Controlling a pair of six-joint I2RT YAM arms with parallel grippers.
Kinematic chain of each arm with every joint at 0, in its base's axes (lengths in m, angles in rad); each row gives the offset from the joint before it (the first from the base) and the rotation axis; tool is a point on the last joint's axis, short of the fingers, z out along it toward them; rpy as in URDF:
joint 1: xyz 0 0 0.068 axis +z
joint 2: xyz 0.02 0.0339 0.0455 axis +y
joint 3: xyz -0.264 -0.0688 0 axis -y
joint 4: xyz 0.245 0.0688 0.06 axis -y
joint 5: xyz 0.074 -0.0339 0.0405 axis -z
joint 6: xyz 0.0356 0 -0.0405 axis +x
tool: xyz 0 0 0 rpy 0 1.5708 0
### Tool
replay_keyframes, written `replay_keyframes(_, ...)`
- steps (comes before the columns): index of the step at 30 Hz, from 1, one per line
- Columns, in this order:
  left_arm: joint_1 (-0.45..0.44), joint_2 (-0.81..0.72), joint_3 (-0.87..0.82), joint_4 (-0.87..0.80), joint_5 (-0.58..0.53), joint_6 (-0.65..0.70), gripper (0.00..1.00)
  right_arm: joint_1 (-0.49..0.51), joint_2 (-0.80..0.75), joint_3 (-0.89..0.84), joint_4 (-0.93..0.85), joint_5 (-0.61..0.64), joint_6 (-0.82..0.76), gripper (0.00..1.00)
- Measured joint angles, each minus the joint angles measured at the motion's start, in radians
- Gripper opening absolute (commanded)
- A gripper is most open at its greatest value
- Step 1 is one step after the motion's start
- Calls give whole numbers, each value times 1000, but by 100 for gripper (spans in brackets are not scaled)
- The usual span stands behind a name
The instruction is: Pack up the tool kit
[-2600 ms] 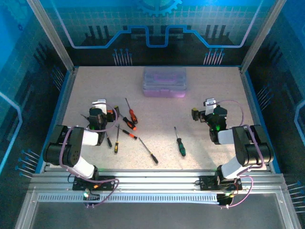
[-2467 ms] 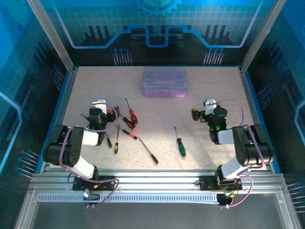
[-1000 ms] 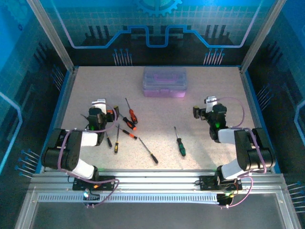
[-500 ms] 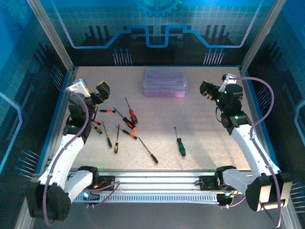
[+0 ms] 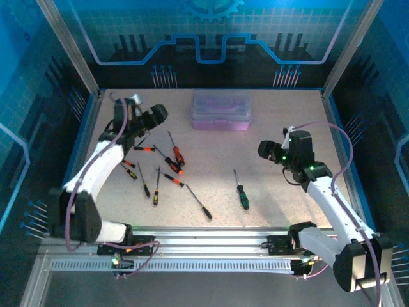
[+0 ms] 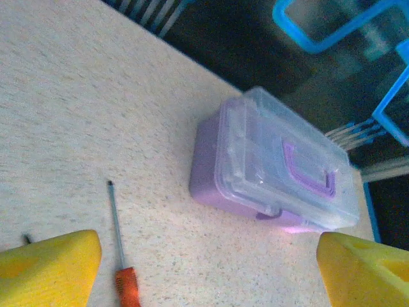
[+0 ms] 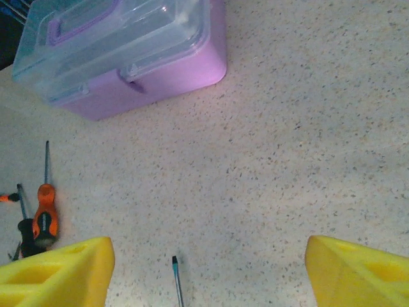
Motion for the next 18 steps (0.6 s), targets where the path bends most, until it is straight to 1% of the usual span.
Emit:
replay_keyframes(1, -20, 52, 58, -27, 6, 16, 93, 2, -10, 0, -9, -3, -13, 82)
replay_keyframes(4, -70, 212, 244, -97, 15, 65, 94, 4, -40, 0, -40, -2, -42, 85)
replay_keyframes(8, -97, 409, 469, -157, 48, 111, 85, 4, -64, 0, -65, 2, -52, 87)
replay_keyframes(12, -100, 602, 681, -219, 77, 145, 85, 4, -64, 0, -60, -1, -53, 87)
replay_keyframes(15, -102, 705, 785, -260, 89, 160, 85, 4, -53, 0, -47, -7, -52, 88)
replay_keyframes(18, -111, 765, 838, -291, 94, 174, 84, 4, -44, 0, -40, -9, -52, 88)
